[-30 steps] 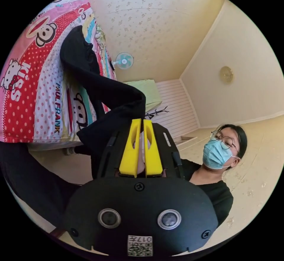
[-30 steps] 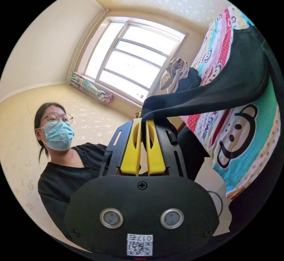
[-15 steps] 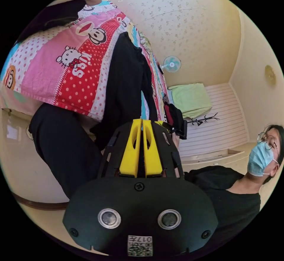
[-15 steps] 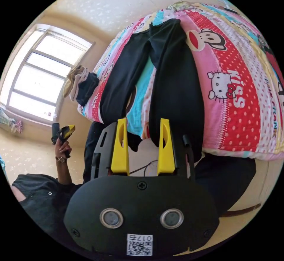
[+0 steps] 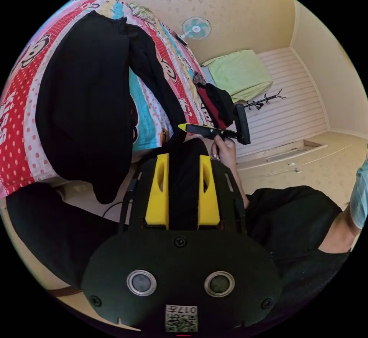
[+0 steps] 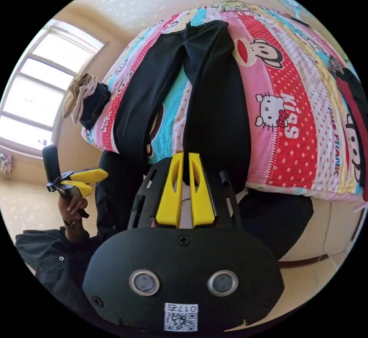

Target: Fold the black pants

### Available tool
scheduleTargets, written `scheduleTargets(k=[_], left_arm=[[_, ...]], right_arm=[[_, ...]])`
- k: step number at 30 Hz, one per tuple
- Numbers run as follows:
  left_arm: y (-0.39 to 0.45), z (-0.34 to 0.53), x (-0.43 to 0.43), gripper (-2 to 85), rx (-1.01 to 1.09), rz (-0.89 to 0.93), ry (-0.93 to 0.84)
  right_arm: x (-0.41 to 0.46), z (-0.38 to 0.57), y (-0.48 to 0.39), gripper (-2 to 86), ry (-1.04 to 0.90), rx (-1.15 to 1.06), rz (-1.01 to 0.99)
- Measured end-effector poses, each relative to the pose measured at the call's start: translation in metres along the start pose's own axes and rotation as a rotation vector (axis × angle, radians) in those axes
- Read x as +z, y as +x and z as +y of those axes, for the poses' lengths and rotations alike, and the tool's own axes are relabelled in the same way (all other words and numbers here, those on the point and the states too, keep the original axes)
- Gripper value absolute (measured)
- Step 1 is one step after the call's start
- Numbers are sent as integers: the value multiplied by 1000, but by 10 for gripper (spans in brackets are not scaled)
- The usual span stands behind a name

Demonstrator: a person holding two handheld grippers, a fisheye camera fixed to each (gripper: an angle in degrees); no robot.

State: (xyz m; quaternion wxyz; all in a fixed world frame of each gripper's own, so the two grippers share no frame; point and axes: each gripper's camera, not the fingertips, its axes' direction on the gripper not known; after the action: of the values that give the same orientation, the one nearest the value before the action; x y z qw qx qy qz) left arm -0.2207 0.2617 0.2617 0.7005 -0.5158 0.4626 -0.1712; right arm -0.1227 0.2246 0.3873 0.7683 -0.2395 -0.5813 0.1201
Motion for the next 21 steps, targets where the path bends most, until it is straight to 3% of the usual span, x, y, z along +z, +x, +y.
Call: scheduleTargets(k=[3, 5, 6, 9, 14, 18, 21], left_arm=[[13, -16, 34, 135, 84, -22, -4], [20, -25, 55, 134, 149, -67, 12], [21, -31, 72, 132, 179, -122, 10], [8, -41, 113, 133, 175, -226, -54], [-25, -27, 133, 134, 92, -155, -68], [-53, -12, 176, 122, 34, -80, -234], [-63, 4, 184, 113, 3, -124, -211]], right_arm=[[-24, 1, 13, 17, 9, -7, -197], [-39, 0, 25, 10, 53, -7, -468], [-41, 0, 28, 10, 61, -5, -489], [-51, -3, 34, 9, 62, 9, -425], [-63, 1, 40, 32, 84, 16, -313], [-52, -5, 48, 79, 49, 51, -349], [-40, -16, 46, 86, -7, 48, -398]])
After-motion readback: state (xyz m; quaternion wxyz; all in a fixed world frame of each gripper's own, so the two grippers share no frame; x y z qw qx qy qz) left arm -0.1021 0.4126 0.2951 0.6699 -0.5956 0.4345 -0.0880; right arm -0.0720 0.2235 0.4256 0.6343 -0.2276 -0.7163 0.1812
